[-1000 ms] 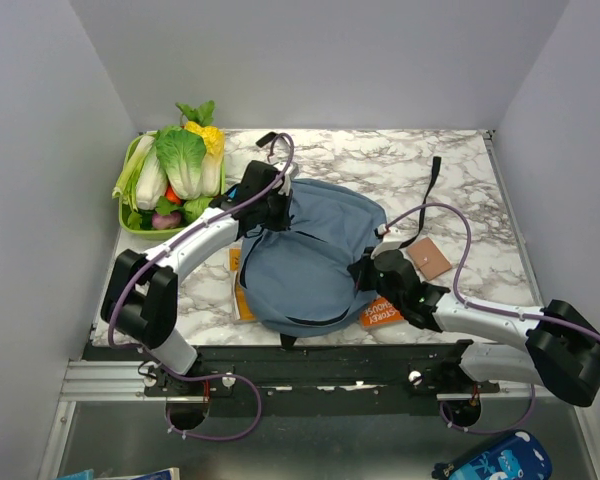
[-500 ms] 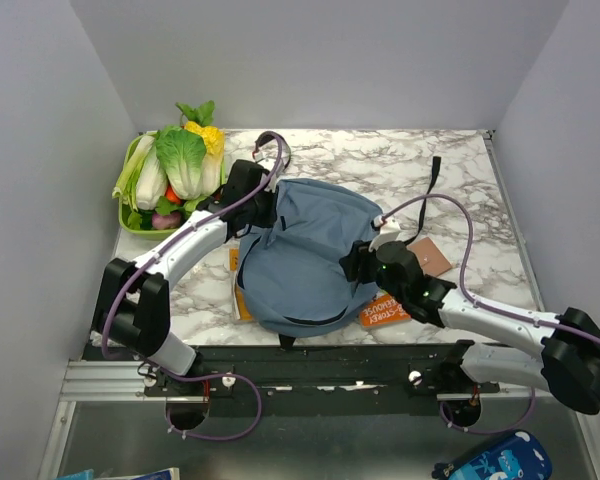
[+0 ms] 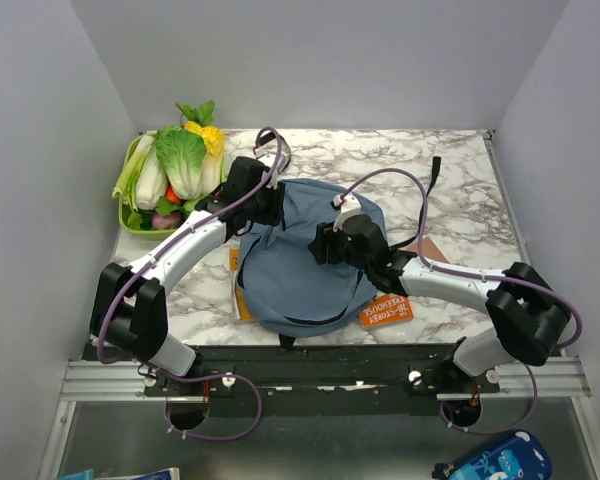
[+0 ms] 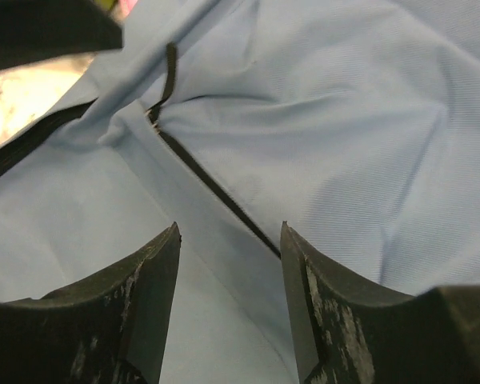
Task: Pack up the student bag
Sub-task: Unzip the student bag at the center of the board, then pick up the personal item from the center of the board.
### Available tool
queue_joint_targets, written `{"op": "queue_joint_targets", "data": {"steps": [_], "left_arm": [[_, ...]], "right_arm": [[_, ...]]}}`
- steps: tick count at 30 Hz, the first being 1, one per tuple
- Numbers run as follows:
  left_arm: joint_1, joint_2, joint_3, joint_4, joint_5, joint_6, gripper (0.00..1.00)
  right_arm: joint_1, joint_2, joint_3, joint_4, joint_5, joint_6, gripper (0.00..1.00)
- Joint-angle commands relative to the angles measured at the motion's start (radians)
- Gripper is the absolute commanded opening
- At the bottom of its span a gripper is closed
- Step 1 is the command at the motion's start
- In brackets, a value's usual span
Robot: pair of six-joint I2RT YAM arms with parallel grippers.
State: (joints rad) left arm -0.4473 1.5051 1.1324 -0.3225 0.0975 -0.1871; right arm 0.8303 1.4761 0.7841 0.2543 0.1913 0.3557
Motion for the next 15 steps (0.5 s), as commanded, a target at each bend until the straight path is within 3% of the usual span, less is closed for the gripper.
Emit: {"op": "queue_joint_targets", "data": {"steps": [1, 8, 15], "left_arm": [[-0.016, -0.023, 0.084, 0.019, 0.042, -0.014, 0.52], [-0.129, 0.050, 0.119, 0.066, 0.189, 0.061, 0.52], [-0.151, 0.155, 0.112, 0.082, 0.287, 0.126, 0.49]], "right_arm": [[0.004, 0.004, -0.020, 0.092, -0.160, -0.027, 0.60], [0.013, -0.043, -0.077, 0.095, -0.234, -0.003, 0.52], [0.027, -0.071, -0.164, 0.125, -0.224, 0.045, 0.47]]}}
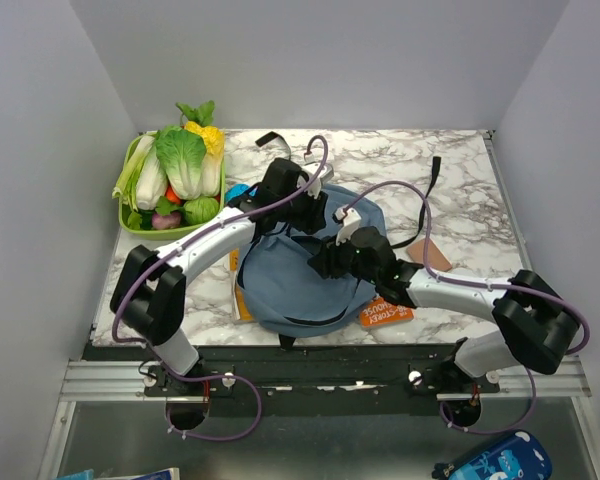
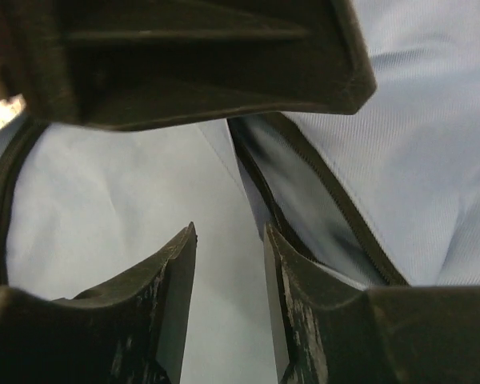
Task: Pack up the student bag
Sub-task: Pick up the personal item from the center of the board.
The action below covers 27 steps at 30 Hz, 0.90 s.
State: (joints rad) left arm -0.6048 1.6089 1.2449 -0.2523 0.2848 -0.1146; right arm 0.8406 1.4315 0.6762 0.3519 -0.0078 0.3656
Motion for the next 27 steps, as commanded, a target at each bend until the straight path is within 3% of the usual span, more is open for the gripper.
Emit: {"op": "queue_joint_targets", "data": {"steps": [1, 15, 27], "left_arm": [[0.007, 0.055, -0.005, 0.005, 0.112, 0.076, 0.49], [0.023, 0.036, -0.047, -0.100, 0.129, 0.383, 0.55], [0.005, 0.042, -0.073, -0.096, 0.070, 0.523, 0.57]], "right_arm": [[0.023, -0.028, -0.066, 0.033, -0.017, 0.044, 0.47], [0.045, 0.000, -0.151, 0.085, 0.058, 0.093, 0.43], [0.046, -0.031, -0.237, 0.116, 0.074, 0.128, 0.41]]}}
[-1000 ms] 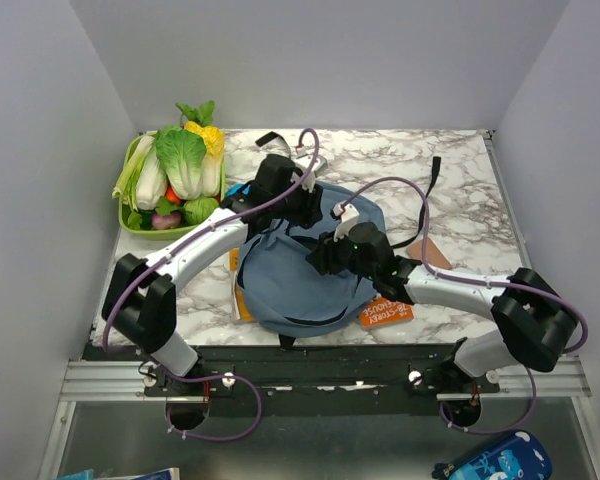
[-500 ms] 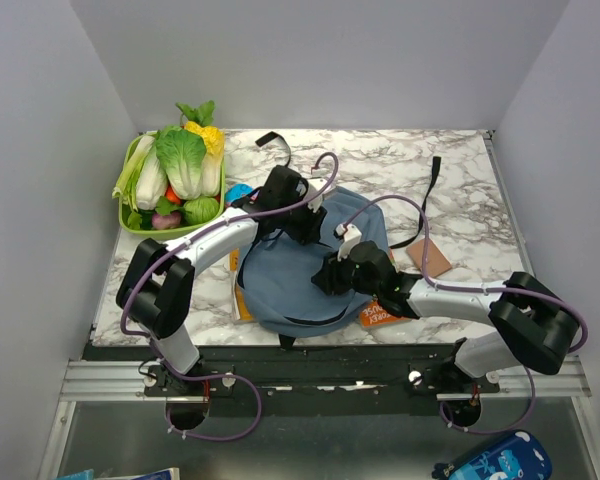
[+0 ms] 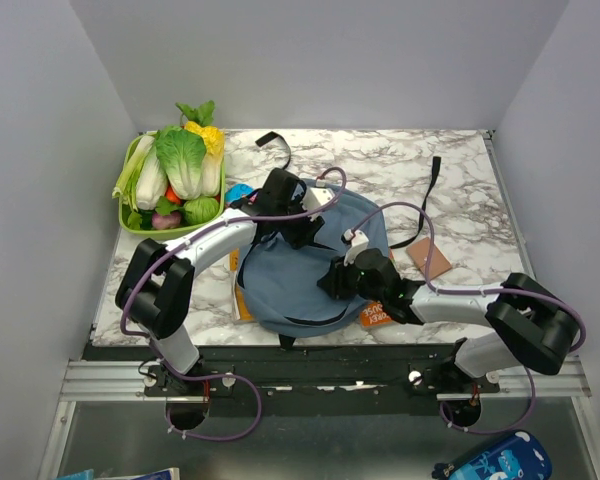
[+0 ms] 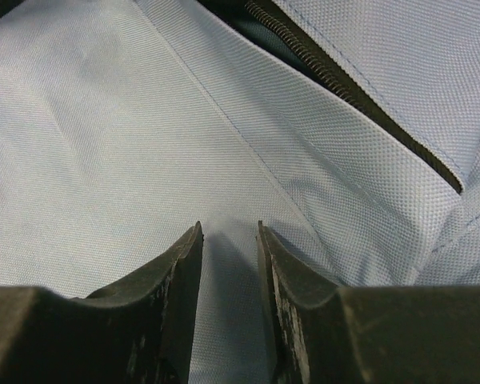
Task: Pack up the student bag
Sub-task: Pick up the personal item from the center of the board.
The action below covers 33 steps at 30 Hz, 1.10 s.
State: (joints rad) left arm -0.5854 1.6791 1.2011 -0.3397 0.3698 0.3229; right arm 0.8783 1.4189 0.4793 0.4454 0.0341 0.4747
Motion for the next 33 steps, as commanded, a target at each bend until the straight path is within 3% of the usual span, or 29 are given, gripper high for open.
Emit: {"op": "queue_joint_targets", "data": {"steps": [1, 8, 16, 21, 24, 27, 28, 31, 33], "left_arm": [[-0.019, -0.033, -0.041, -0.021, 0.000, 0.094, 0.57], [-0.027, -0.078, -0.083, -0.095, 0.049, 0.186, 0.61], [-0.047, -0.035, -0.130, 0.200, -0.225, 0.056, 0.59], [-0.060, 0.017, -0.120, 0.301, -0.313, 0.013, 0.55], [-0.063, 0.018, -0.110, 0.309, -0.307, -0.008, 0.43], [-0.068, 0.001, -0.123, 0.314, -0.298, -0.024, 0.25], [-0.068, -0.005, -0.132, 0.320, -0.299, -0.031, 0.14], [-0.068, -0.047, -0.155, 0.335, -0.307, -0.057, 0.01], [-0.068, -0.087, -0.163, 0.335, -0.301, -0.077, 0.00]], "right_arm": [[0.010, -0.027, -0.045, 0.019, 0.035, 0.019, 0.41], [0.010, -0.046, -0.056, 0.009, 0.050, 0.018, 0.42], [0.010, -0.047, -0.059, 0.024, 0.039, 0.027, 0.42], [0.008, -0.086, -0.082, 0.004, 0.053, 0.028, 0.42], [0.008, -0.113, -0.093, -0.007, 0.056, 0.028, 0.42], [0.008, -0.132, -0.103, -0.020, 0.064, 0.031, 0.42], [0.010, -0.138, -0.107, -0.028, 0.076, 0.035, 0.42], [0.008, -0.214, -0.102, -0.097, 0.134, 0.061, 0.45], [0.008, -0.308, -0.085, -0.195, 0.234, 0.070, 0.55]]}}
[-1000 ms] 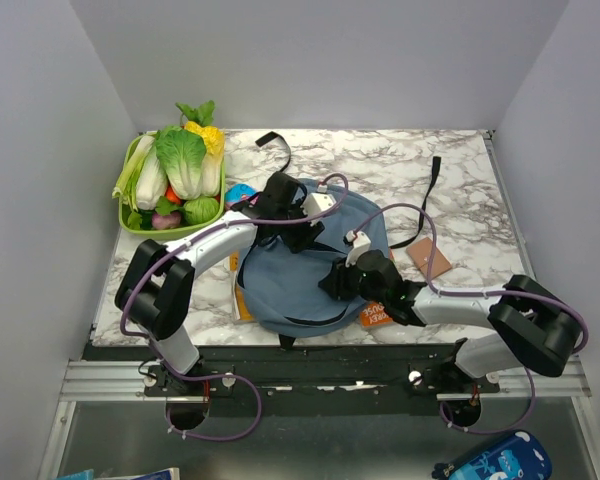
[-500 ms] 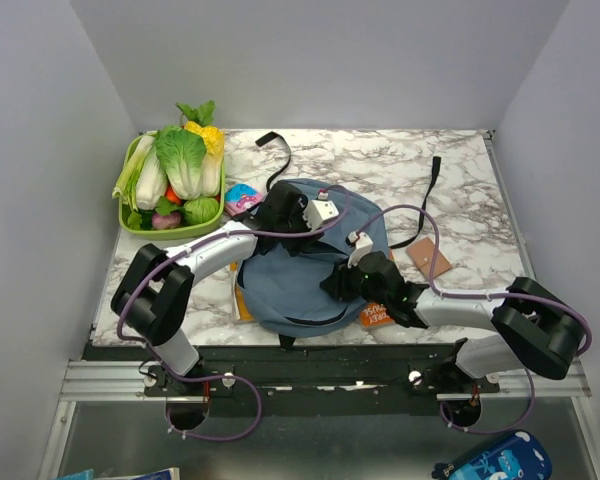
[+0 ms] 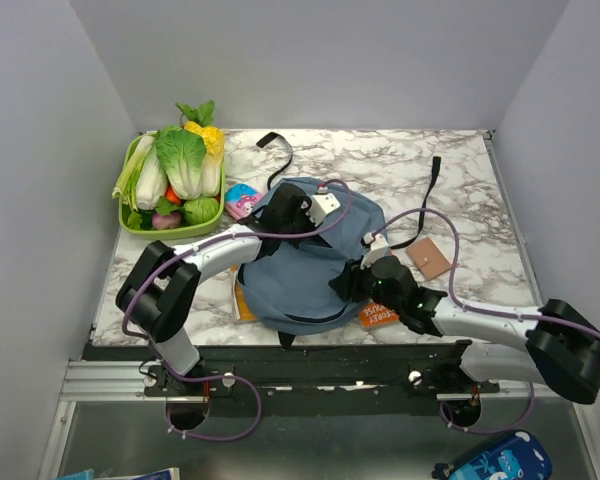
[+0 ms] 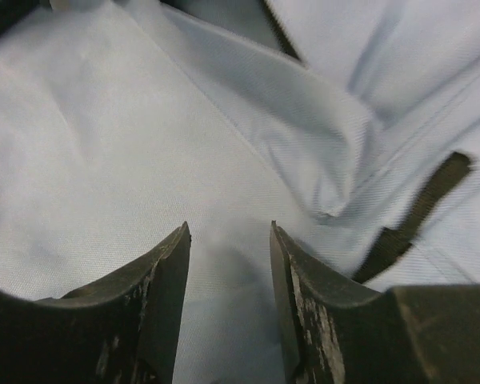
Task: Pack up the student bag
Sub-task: Pick up the personal item from the center of the board.
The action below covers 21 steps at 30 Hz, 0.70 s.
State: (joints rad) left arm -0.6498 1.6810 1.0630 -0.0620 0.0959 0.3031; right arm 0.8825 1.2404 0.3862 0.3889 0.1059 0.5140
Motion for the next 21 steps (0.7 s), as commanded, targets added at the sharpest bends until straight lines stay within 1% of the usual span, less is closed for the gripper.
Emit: {"op": "queue_joint_targets", "data": {"steps": [1, 2, 3, 5, 6, 7, 8, 9, 10, 11, 13, 14, 16, 17, 21], "left_arm": [[-0.002, -0.102, -0.026, 0.056, -0.021, -0.082, 0.00], [-0.004, -0.113, -0.021, 0.051, -0.016, -0.094, 0.00], [-0.004, -0.122, -0.012, 0.036, -0.003, -0.107, 0.00], [-0.004, -0.130, 0.005, 0.007, 0.004, -0.143, 0.00], [-0.004, -0.136, 0.006, 0.002, 0.011, -0.156, 0.00], [-0.004, -0.139, 0.012, -0.012, 0.021, -0.163, 0.00], [-0.004, -0.141, 0.012, -0.016, 0.027, -0.173, 0.00], [-0.004, -0.148, 0.012, -0.019, 0.031, -0.188, 0.00], [-0.004, -0.152, 0.009, -0.022, 0.036, -0.193, 0.00], [-0.004, -0.156, 0.003, -0.024, 0.037, -0.196, 0.00], [-0.004, -0.167, -0.014, -0.018, 0.038, -0.202, 0.00], [-0.004, -0.170, -0.020, -0.016, 0.033, -0.202, 0.00], [-0.004, -0.179, -0.040, -0.007, 0.028, -0.200, 0.00], [-0.004, -0.184, -0.046, -0.004, 0.025, -0.200, 0.00], [-0.004, -0.207, -0.061, -0.007, 0.022, -0.197, 0.00]], "right_arm": [[0.004, -0.157, 0.022, -0.177, 0.205, 0.032, 0.58], [0.003, -0.183, 0.060, -0.227, 0.309, 0.055, 0.61], [-0.004, -0.223, 0.087, -0.355, 0.361, 0.073, 0.65], [-0.051, -0.243, 0.130, -0.493, 0.470, 0.119, 0.71], [-0.075, -0.246, 0.175, -0.630, 0.498, 0.185, 0.77], [-0.106, -0.243, 0.190, -0.695, 0.514, 0.219, 0.80], [-0.175, -0.240, 0.206, -0.755, 0.531, 0.278, 0.82], [-0.212, -0.236, 0.218, -0.847, 0.532, 0.297, 0.84], [-0.249, -0.231, 0.223, -0.879, 0.534, 0.310, 0.86], [-0.326, -0.229, 0.224, -0.904, 0.525, 0.317, 0.87], [-0.414, -0.219, 0.226, -0.933, 0.497, 0.308, 0.90], [-0.503, -0.211, 0.226, -0.935, 0.454, 0.302, 0.91], [-0.586, -0.190, 0.235, -0.924, 0.408, 0.278, 0.93], [-0.655, -0.155, 0.244, -0.915, 0.358, 0.264, 0.93], [-0.744, -0.067, 0.301, -0.920, 0.318, 0.229, 0.94]]}}
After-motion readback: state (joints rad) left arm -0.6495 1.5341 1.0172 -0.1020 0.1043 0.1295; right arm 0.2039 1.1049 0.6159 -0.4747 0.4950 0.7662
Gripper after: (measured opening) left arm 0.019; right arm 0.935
